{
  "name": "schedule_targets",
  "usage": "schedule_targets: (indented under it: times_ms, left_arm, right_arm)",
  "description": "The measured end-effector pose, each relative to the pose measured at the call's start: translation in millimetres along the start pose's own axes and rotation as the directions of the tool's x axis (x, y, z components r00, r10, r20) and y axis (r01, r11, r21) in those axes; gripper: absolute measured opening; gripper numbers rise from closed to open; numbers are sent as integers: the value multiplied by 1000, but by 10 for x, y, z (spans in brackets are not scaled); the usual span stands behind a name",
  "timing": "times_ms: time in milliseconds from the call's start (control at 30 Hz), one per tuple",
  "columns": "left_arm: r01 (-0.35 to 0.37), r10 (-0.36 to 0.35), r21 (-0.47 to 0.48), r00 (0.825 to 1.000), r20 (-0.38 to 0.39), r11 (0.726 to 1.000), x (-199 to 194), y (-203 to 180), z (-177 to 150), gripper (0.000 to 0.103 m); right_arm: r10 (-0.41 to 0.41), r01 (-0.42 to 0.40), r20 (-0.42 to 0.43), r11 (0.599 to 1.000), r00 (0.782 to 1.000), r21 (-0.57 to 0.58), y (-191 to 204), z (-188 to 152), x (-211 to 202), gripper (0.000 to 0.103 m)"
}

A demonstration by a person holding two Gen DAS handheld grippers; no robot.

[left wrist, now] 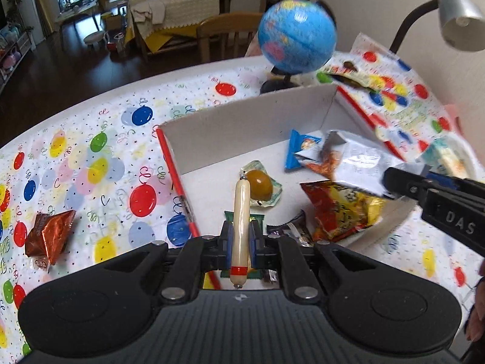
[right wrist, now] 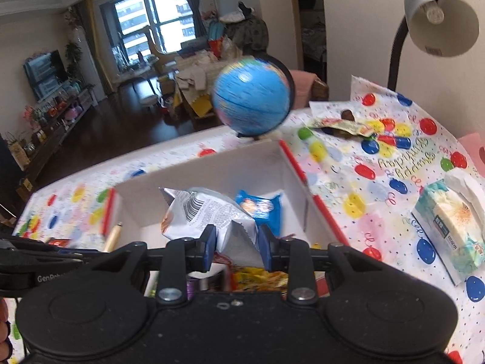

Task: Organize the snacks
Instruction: 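Lower the stick and silver packet into the box and open both tools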

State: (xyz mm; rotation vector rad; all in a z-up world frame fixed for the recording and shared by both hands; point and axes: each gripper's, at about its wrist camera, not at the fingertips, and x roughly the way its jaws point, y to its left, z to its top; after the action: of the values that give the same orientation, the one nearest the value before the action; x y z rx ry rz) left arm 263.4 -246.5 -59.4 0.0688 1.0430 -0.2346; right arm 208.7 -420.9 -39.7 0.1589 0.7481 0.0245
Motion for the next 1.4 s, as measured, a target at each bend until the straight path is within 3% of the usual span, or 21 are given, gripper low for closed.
schedule_targets:
  times_ms: [333, 600, 700, 800, 833, 933, 1067, 1233, 1400]
  left_arm:
    - [-47, 49, 32, 997, -59, 998, 503, -233, 65, 10]
    - [-48, 55, 62, 991, -119, 997, 765, -326, 36, 10]
    - [-38, 44, 55, 991, -123, 998, 768, -323, 22, 11]
    - [-23, 27, 41, 992, -121, 999, 745, -303, 21, 11]
    - [-17, 21, 36, 993, -117, 999, 729, -295, 21, 13]
    - [-6, 8, 22, 993, -114, 1000, 681, -267, 18, 27]
    - [5, -4, 15, 996, -90, 1000, 570, -248, -6, 32]
    - [42, -42, -3, 998, -53, 999, 371, -192, -50, 61]
    - [68, -68, -17, 998, -10, 998, 133, -94, -111, 64]
  right_arm:
    - [-35, 35, -38, 999, 999, -7, -227, -48, 325, 29]
    - [-10, 9, -73, 1000, 997, -9, -248, -115, 410, 32]
    - [-4, 2, -70, 1000, 998, -16, -256, -106, 404, 38]
    - [5, -6, -59, 1000, 998, -10, -265, -99, 380, 57]
    - [8, -9, -51, 1000, 999, -7, -265, -98, 363, 64]
    - [15, -15, -42, 1000, 999, -10, -245, -100, 312, 66]
    - [18, -19, -33, 1000, 999, -18, -216, -111, 236, 70]
    - [22, -22, -9, 1000, 1000, -20, -169, -127, 81, 77]
    - [37, -36, 17, 999, 999, -34, -63, -137, -98, 83]
